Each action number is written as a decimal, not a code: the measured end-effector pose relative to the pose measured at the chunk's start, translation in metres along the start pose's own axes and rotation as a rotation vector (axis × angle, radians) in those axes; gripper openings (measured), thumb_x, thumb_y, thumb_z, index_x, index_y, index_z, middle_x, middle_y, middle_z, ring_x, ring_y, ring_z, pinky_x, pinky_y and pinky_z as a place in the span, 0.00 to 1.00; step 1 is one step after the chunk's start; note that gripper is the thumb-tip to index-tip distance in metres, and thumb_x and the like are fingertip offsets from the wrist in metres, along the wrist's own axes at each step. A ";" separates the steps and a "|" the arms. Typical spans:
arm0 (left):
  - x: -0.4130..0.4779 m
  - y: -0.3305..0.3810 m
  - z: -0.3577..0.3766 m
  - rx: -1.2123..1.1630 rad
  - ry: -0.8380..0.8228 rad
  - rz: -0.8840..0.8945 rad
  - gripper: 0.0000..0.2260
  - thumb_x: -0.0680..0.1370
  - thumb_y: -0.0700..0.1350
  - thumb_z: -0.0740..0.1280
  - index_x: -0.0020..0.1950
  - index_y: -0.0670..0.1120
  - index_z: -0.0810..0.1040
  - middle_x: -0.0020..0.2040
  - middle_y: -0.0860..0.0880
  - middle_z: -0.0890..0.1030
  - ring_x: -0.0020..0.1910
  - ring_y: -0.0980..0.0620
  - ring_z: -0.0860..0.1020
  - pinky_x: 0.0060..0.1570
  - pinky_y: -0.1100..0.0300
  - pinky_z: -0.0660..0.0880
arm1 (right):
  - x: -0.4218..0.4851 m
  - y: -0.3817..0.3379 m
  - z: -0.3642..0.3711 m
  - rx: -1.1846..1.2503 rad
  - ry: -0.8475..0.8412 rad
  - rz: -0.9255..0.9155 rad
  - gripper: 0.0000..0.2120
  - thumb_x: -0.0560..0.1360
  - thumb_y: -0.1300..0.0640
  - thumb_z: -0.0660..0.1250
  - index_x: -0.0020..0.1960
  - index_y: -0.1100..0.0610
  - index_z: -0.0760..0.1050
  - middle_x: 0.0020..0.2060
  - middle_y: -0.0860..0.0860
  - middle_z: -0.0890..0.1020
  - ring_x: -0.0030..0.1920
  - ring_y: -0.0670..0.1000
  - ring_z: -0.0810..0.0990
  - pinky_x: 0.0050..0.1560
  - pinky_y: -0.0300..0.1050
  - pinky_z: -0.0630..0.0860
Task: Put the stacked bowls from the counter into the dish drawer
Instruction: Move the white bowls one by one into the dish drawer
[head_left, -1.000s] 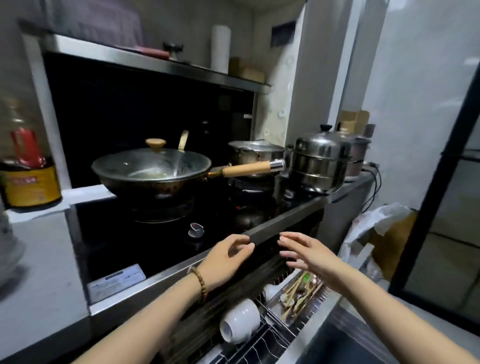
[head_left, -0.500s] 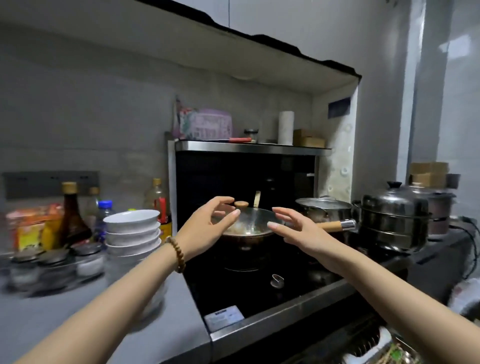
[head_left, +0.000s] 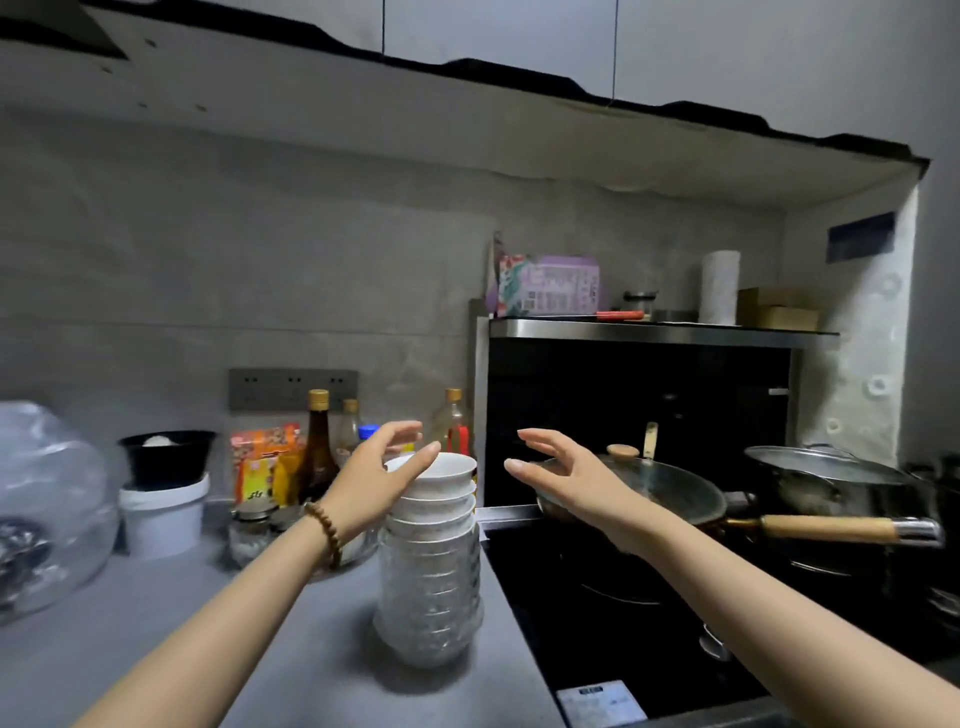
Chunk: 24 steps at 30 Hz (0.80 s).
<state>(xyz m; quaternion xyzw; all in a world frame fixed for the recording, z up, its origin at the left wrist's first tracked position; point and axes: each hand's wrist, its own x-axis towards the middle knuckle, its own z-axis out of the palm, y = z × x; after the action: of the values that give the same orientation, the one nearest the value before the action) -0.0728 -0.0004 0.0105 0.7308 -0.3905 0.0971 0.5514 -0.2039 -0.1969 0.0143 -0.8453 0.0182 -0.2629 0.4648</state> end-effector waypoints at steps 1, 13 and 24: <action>0.001 -0.007 -0.003 -0.005 0.008 -0.021 0.21 0.74 0.52 0.67 0.65 0.48 0.71 0.63 0.52 0.75 0.63 0.53 0.72 0.63 0.59 0.68 | 0.006 0.002 0.007 0.011 -0.014 0.002 0.37 0.63 0.37 0.71 0.70 0.47 0.67 0.72 0.47 0.68 0.67 0.47 0.72 0.64 0.42 0.69; 0.015 -0.074 -0.001 -0.063 -0.058 -0.271 0.36 0.69 0.63 0.65 0.71 0.45 0.62 0.70 0.46 0.69 0.65 0.51 0.70 0.64 0.58 0.67 | 0.068 0.038 0.057 0.112 -0.137 0.025 0.27 0.66 0.42 0.74 0.63 0.42 0.73 0.64 0.46 0.76 0.67 0.44 0.71 0.65 0.42 0.69; 0.021 -0.081 0.015 -0.164 -0.063 -0.221 0.31 0.68 0.65 0.59 0.66 0.51 0.67 0.57 0.55 0.73 0.52 0.62 0.72 0.38 0.74 0.70 | 0.085 0.049 0.074 0.091 -0.132 -0.021 0.16 0.61 0.39 0.76 0.40 0.48 0.79 0.45 0.48 0.82 0.46 0.47 0.80 0.40 0.36 0.77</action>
<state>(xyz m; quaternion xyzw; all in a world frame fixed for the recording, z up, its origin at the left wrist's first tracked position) -0.0079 -0.0158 -0.0425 0.7243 -0.3315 -0.0193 0.6042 -0.0861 -0.1910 -0.0203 -0.8390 -0.0331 -0.2121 0.5000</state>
